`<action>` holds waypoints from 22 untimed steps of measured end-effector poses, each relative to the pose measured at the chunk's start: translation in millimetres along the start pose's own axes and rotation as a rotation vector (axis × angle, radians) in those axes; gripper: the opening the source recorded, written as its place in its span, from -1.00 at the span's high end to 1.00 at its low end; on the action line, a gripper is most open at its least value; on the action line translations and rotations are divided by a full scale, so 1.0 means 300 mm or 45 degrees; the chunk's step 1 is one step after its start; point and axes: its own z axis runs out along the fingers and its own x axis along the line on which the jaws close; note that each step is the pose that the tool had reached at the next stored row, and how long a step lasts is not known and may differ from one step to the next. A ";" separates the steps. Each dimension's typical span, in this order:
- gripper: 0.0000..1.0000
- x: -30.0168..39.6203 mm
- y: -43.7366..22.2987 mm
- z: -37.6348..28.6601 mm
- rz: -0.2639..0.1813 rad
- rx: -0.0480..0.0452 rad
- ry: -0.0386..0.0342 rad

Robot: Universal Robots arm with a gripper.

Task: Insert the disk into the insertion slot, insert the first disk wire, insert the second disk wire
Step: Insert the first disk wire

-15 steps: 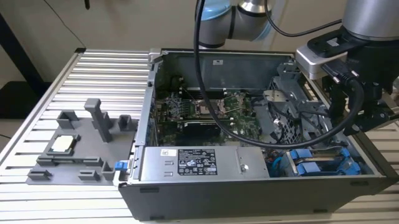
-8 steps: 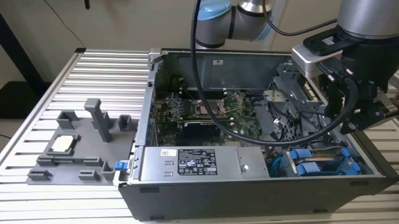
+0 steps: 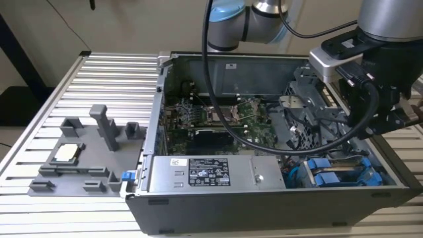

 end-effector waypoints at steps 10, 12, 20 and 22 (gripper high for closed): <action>0.62 -0.001 0.000 0.000 0.000 0.000 0.0000; 0.62 -0.001 0.000 0.000 0.000 0.000 0.0000; 0.62 0.002 -0.025 0.010 -0.002 -0.022 0.0043; 0.62 0.003 -0.034 0.014 -0.005 -0.039 0.0101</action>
